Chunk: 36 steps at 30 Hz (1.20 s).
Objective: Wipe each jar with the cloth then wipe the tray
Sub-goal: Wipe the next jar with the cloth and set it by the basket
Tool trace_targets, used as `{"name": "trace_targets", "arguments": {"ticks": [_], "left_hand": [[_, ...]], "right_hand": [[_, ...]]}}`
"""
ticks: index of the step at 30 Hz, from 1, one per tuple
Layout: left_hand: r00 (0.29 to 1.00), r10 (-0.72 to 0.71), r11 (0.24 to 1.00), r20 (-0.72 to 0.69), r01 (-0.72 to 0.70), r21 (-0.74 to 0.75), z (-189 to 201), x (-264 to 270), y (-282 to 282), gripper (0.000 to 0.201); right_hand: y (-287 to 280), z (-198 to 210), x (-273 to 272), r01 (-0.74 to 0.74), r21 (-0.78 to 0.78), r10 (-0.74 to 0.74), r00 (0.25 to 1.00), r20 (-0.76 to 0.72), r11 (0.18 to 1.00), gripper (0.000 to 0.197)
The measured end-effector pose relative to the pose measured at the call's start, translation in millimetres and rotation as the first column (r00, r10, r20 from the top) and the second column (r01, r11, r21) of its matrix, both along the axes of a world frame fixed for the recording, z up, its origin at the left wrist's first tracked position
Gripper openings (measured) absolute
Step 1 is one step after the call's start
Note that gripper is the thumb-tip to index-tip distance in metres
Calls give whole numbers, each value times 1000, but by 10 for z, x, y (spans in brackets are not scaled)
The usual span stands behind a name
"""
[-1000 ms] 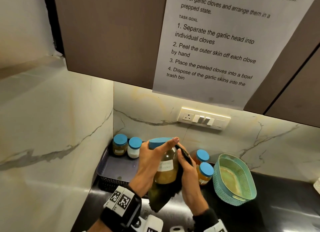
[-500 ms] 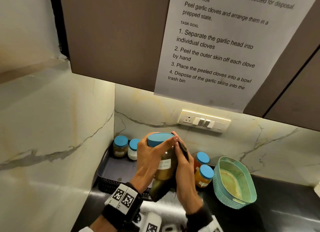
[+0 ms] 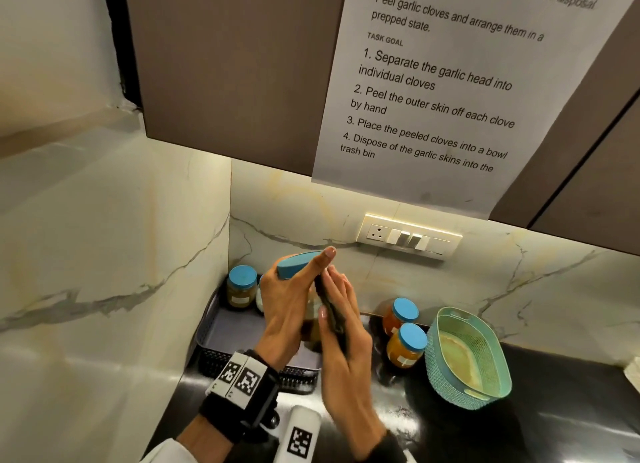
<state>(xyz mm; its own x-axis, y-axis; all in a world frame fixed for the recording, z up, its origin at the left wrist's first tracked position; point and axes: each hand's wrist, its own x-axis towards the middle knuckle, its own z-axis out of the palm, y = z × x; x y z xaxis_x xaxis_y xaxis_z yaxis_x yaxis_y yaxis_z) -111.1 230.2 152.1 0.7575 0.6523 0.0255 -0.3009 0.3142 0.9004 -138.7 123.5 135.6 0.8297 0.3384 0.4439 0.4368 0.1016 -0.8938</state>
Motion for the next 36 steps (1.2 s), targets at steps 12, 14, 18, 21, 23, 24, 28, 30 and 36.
{"name": "trace_targets", "arguments": {"ticks": [12, 14, 18, 21, 23, 24, 28, 30, 36], "left_hand": [[994, -14, 995, -110, 2, -104, 0, 18, -21, 78], [986, -59, 995, -153, 46, -84, 11, -21, -102, 88], [980, -140, 989, -144, 131, -71, -31, -115, -199, 68], [973, -191, 971, -126, 169, -167, -82, -86, -217, 71], [975, -199, 965, -100, 177, -193, -80, -54, -232, 58], [975, -200, 965, -95, 179, -192, -69, -42, -223, 51], [994, -58, 990, -93, 45, -134, -11, 22, -130, 58], [996, 59, 997, -67, -62, -47, 20, 54, -112, 71], [984, 172, 952, 39, -176, 249, -47, -30, -238, 74]], "right_hand": [[-42, -235, 130, 69, -170, -34, 980, 197, 983, 50], [-81, -115, 241, 40, -95, -33, 996, 79, 995, 50], [-269, 121, 516, 0, 104, 42, 917, -398, 995, 42], [-244, 176, 509, 4, 135, 63, 872, -485, 991, 31], [-201, 165, 409, 16, 158, 56, 895, -443, 987, 29], [-188, 159, 346, 24, 177, 54, 905, -421, 984, 29], [-156, 10, 85, 35, 179, 9, 971, -237, 983, 39], [-139, -93, -5, -8, 157, 31, 989, -146, 988, 45], [-180, 256, 295, 73, 423, 238, 736, -634, 903, 39]]}}
